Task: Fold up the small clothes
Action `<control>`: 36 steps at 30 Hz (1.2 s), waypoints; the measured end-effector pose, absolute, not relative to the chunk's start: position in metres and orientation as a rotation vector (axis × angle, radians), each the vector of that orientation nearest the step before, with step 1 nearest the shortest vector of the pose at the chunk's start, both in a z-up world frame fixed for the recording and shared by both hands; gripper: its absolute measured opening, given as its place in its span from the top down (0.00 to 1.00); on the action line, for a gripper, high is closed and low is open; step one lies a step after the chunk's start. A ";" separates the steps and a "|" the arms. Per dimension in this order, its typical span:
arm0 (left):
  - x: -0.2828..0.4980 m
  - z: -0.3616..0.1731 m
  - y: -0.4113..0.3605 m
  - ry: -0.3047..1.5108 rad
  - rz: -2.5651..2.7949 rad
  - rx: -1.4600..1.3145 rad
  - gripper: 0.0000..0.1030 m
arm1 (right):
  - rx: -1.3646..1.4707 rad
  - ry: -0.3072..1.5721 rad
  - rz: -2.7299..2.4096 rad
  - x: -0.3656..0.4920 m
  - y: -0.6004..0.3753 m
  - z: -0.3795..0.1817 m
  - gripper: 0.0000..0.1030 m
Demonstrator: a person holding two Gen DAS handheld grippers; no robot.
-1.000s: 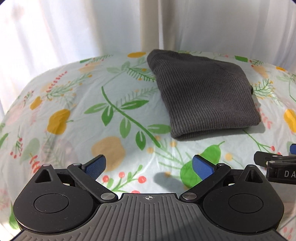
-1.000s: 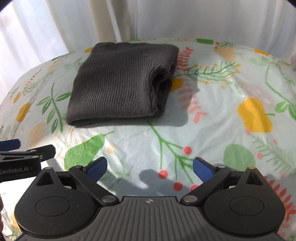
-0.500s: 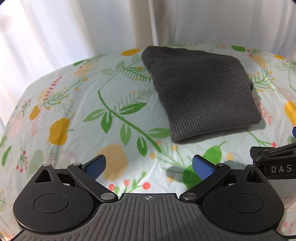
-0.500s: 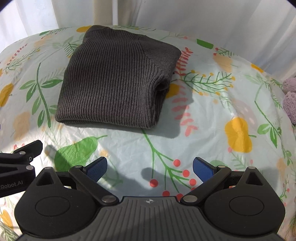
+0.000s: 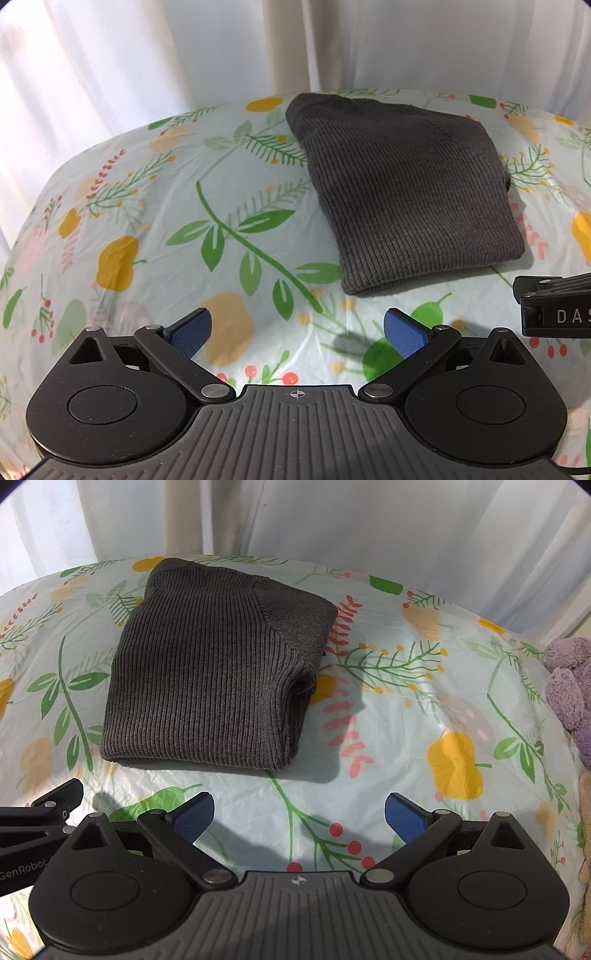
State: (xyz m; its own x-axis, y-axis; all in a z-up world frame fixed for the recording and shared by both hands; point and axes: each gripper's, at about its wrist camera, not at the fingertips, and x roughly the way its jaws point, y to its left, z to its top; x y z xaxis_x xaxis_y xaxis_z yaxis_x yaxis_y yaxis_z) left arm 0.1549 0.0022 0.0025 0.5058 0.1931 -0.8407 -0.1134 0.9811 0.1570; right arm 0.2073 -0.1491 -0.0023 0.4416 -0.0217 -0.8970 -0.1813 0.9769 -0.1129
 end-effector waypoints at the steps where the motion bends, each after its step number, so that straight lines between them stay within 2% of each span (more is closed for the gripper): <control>1: 0.155 0.002 0.002 1.026 0.186 0.082 0.01 | -0.198 1.114 0.099 0.208 -0.150 -0.002 0.04; 36: 0.160 -0.004 0.000 1.069 0.185 0.060 0.01 | -0.158 1.136 0.088 0.205 -0.158 -0.004 0.04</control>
